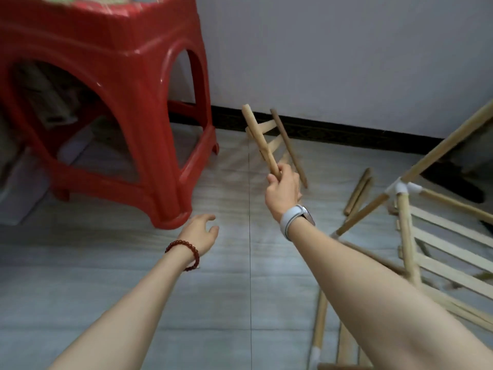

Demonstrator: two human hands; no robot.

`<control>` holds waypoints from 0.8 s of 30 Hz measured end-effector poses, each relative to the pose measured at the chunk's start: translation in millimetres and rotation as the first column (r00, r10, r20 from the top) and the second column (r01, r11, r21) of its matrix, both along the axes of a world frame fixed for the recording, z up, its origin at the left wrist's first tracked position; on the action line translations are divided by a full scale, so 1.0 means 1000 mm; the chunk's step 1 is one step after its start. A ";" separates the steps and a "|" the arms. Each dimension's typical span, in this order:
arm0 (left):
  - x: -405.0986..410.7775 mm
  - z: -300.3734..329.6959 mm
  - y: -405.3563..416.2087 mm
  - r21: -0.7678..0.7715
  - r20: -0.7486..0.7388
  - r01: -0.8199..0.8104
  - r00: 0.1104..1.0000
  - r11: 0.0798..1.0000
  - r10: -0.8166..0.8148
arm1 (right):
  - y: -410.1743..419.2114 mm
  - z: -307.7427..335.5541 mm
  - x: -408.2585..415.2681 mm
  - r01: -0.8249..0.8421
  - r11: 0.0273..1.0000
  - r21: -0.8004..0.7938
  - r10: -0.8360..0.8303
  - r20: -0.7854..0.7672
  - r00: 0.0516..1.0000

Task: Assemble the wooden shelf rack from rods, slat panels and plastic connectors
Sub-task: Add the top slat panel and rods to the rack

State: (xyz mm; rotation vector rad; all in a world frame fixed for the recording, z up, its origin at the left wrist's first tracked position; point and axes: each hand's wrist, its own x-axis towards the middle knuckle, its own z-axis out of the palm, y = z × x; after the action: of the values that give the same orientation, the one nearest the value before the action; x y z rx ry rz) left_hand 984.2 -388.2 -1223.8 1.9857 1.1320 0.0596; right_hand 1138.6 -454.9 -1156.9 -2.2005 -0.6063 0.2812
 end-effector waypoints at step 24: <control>-0.072 0.408 -0.234 -0.285 0.863 0.254 0.488 0.924 0.132 | -0.273 0.364 -0.131 -0.293 0.665 0.687 0.094 0.312 0.945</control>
State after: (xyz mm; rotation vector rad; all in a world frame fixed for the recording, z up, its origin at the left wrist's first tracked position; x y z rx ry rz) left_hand 912.4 -622.5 -816.2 1.3001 0.3206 0.6993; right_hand 1007.7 -727.5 -793.1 -1.3870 -0.9157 -0.1363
